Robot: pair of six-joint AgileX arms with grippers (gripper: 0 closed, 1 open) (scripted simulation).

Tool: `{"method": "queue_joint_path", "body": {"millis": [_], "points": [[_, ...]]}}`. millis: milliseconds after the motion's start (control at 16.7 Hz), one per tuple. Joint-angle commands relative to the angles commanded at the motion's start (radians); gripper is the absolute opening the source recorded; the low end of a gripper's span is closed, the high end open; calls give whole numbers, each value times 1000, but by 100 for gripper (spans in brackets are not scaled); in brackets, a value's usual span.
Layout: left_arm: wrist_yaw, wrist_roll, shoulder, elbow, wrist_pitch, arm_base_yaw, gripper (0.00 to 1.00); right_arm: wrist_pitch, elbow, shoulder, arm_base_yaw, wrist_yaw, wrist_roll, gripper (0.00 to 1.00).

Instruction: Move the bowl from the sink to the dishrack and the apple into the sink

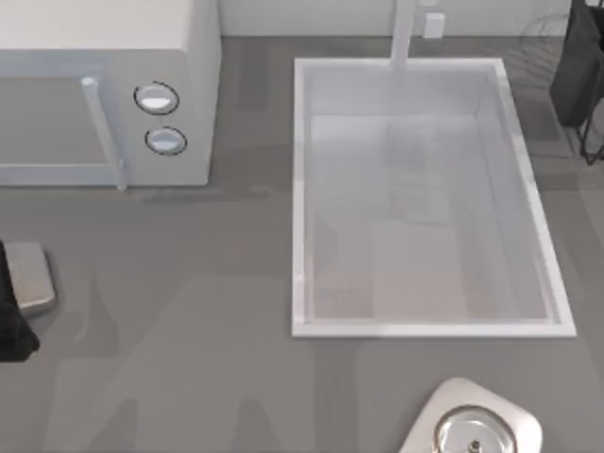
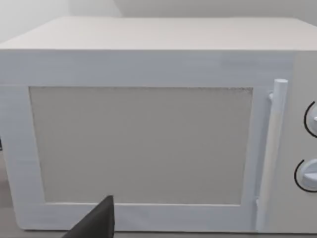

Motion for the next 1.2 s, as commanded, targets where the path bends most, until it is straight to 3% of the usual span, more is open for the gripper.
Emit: {"method": "queue_joint_path", "body": {"millis": [180, 660, 900, 1200], "points": [[0, 0, 0, 0, 0, 0, 100, 175, -35, -27, -171, -63, -92, 0], [0, 0, 0, 0, 0, 0, 100, 626, -257, -172, -461, -215, -365, 0], [0, 0, 0, 0, 0, 0, 100, 736, -358, -260, -535, -264, -456, 0], [0, 0, 0, 0, 0, 0, 100, 743, -365, -268, -540, -267, -463, 0]]}}
